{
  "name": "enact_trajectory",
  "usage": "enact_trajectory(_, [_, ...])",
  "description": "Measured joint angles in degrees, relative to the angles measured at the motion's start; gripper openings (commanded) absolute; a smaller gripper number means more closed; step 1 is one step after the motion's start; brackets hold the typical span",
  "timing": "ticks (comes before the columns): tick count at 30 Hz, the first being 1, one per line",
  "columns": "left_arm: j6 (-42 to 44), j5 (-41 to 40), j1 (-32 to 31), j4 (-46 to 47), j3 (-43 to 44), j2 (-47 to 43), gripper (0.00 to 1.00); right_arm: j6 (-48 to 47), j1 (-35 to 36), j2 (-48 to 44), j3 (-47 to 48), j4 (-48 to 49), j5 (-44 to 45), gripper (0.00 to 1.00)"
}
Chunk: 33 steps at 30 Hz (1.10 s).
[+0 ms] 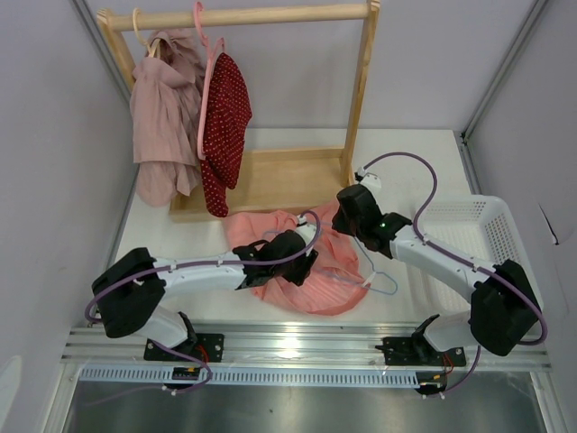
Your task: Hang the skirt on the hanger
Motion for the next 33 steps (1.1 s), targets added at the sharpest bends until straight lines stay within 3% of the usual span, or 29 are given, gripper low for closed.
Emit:
enact_trajectory(23, [-1.03,2.67,-0.11,-1.44,-1.16,-2.54,0.52,-0.07,-0.57,1.22,0.00,1.18,-1.05,0.00])
enact_trajectory(33, [-1.03,2.64,-0.11,1.25,-1.14,1.51,0.51,-0.04,-0.61,1.22,0.00,1.18,-1.05,0.00])
